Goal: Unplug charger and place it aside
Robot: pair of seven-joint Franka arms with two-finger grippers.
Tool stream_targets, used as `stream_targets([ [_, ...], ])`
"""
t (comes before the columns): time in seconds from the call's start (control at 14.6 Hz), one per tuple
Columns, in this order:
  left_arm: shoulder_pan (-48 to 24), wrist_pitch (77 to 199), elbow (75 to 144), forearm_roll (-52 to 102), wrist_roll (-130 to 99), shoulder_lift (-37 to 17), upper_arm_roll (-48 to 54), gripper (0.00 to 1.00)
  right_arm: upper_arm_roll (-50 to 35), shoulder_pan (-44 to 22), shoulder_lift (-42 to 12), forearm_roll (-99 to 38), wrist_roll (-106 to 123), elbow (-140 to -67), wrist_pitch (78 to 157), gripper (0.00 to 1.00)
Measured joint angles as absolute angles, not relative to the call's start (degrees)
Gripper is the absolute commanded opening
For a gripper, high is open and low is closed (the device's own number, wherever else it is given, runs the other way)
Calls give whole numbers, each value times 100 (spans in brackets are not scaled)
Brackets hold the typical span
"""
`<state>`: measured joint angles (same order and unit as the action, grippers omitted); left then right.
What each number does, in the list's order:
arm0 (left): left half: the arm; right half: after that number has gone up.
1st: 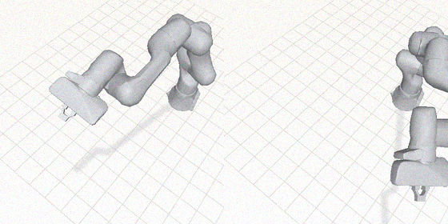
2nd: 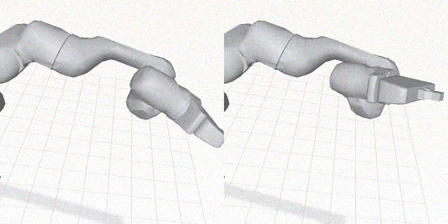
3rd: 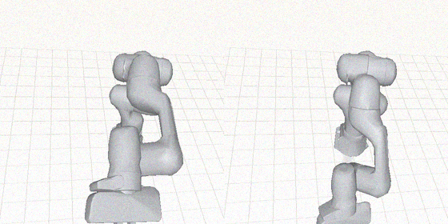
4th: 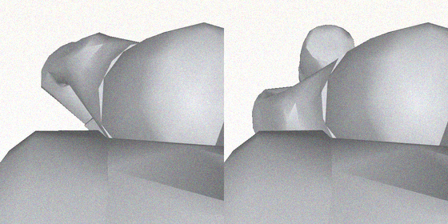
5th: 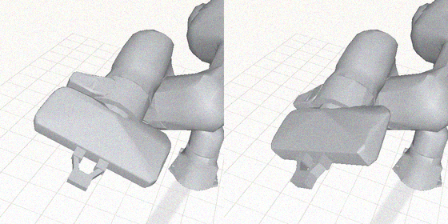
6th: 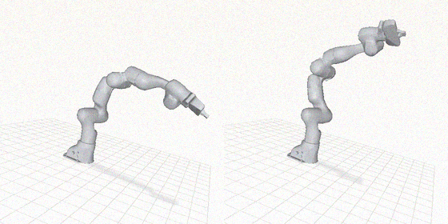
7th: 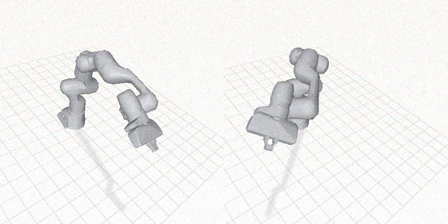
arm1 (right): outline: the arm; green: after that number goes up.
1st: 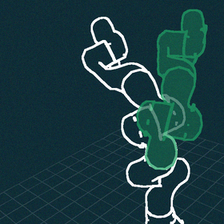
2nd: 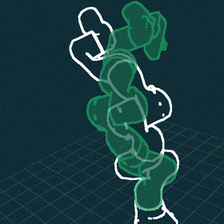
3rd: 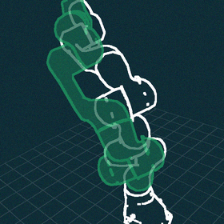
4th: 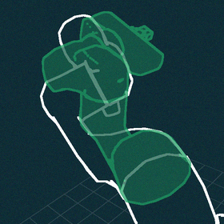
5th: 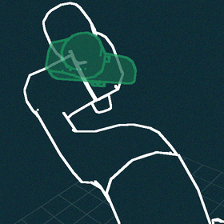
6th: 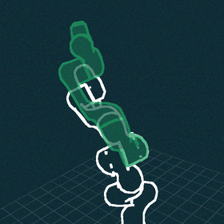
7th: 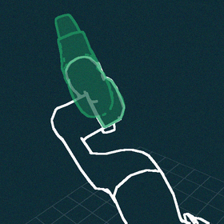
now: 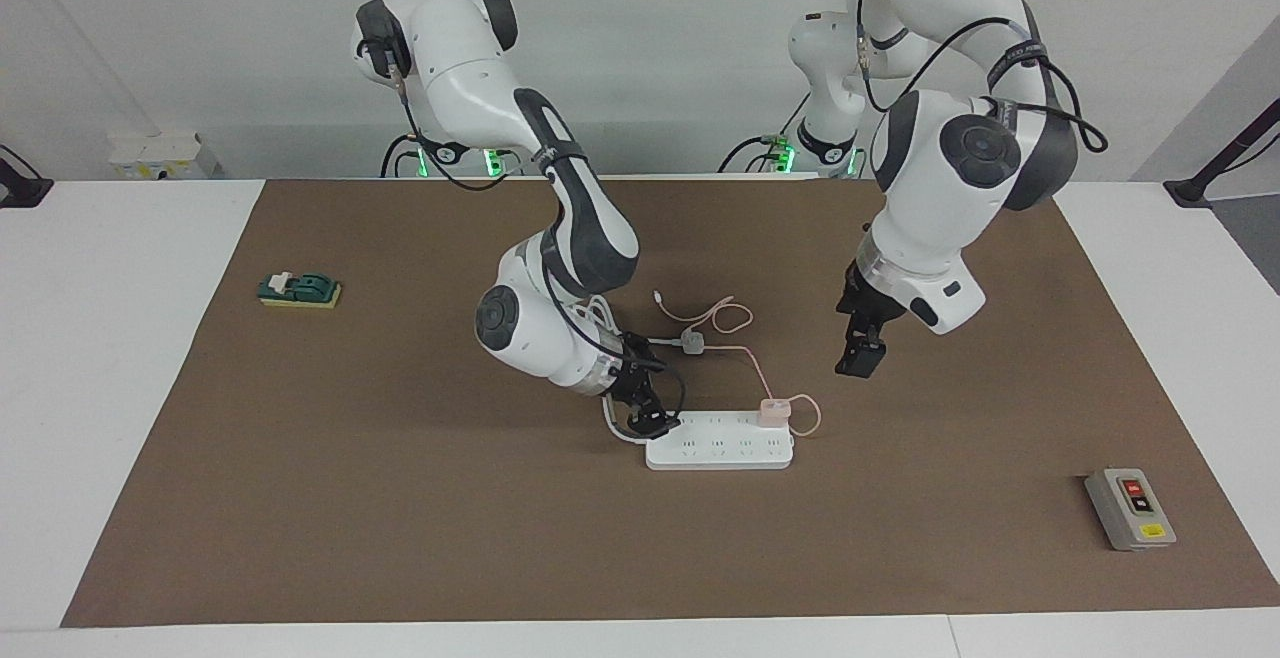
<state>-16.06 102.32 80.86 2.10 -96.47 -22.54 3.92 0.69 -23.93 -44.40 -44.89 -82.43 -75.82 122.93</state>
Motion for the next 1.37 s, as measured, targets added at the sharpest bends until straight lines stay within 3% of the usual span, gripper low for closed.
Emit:
stream_targets([
  [0.41,-2035,10433,8096,209,-10505,-2660,376,100,74,-2369,-5013,-4608,-8262,-6880,12293,100],
  [0.96,-2068,11494,8101,182,-11134,-3242,274,100,77,-2375,-5127,-4549,-8238,-6715,12293,100],
  [1.37,-2088,11902,8289,-83,-11181,-3338,258,100,95,-2374,-5252,-4399,-8202,-6516,12293,100],
])
